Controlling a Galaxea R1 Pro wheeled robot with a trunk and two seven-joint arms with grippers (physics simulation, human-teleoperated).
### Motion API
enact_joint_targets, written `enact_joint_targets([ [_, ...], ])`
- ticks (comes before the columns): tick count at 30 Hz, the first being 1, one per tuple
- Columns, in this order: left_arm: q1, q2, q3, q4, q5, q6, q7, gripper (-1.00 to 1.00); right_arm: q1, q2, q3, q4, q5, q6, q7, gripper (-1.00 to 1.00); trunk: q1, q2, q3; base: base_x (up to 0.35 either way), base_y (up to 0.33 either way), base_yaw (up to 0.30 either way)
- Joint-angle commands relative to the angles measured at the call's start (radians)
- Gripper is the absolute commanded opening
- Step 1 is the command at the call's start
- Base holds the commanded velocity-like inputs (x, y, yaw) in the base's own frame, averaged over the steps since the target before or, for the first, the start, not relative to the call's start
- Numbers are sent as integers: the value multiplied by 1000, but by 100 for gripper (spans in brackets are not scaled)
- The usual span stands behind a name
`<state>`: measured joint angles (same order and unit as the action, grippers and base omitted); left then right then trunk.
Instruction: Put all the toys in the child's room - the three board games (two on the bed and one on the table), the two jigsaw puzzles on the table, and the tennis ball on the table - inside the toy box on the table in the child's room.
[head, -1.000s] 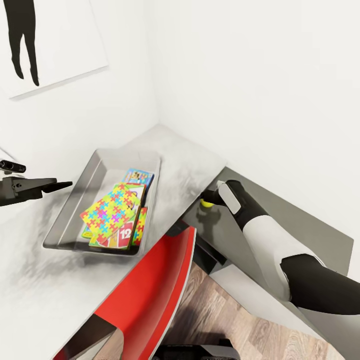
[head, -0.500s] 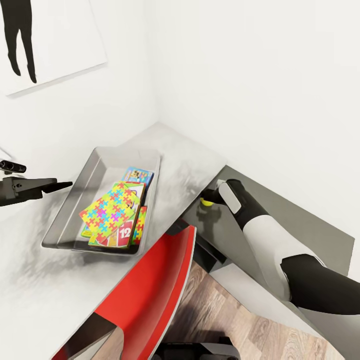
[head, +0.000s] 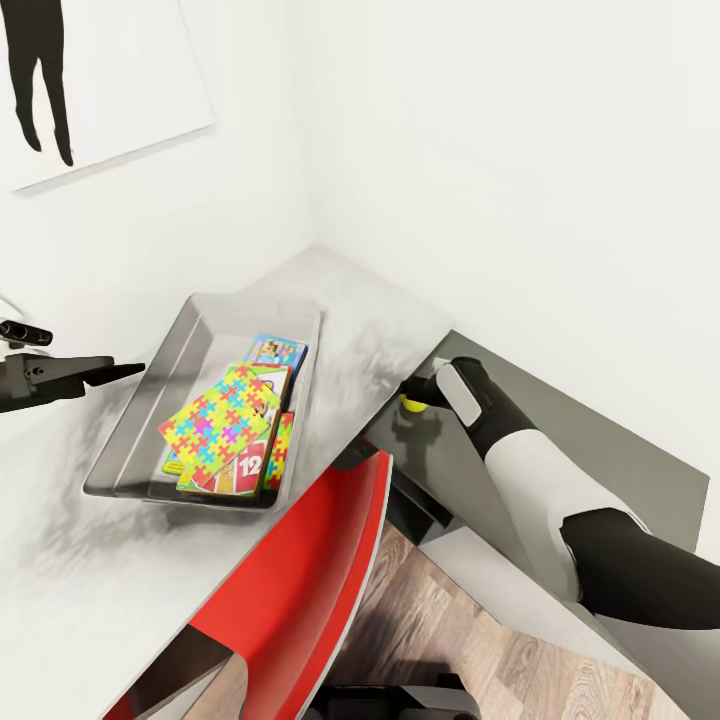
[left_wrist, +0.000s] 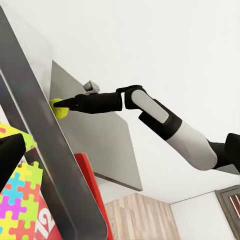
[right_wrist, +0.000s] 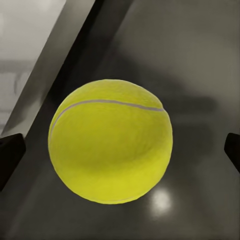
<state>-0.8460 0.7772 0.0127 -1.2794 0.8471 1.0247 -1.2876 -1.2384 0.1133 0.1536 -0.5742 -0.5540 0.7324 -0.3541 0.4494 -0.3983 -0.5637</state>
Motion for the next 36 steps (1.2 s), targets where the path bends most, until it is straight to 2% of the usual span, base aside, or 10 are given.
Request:
enact_joint_targets([
  [1, -1, 0, -1, 0, 3, 8, -1, 100, -1, 0, 4, -1, -10, 2, -10, 100, 1, -2, -1, 0, 0, 0],
  [8, -1, 0, -1, -1, 3, 8, -1, 100, -1, 0, 4, -1, -10, 2, -10, 100, 1, -2, -1, 0, 0, 0],
  [9, -1, 0, -1, -2, 3, 8, -1, 100, -1, 0, 4, -1, -10, 2, -10, -100, 1, -2, -1, 0, 0, 0],
  [36, -1, 0, -5, -5, 2, 8, -1, 100, -1, -3, 6, 0, -11, 1, -5, -100, 1, -2, -1, 0, 0, 0],
])
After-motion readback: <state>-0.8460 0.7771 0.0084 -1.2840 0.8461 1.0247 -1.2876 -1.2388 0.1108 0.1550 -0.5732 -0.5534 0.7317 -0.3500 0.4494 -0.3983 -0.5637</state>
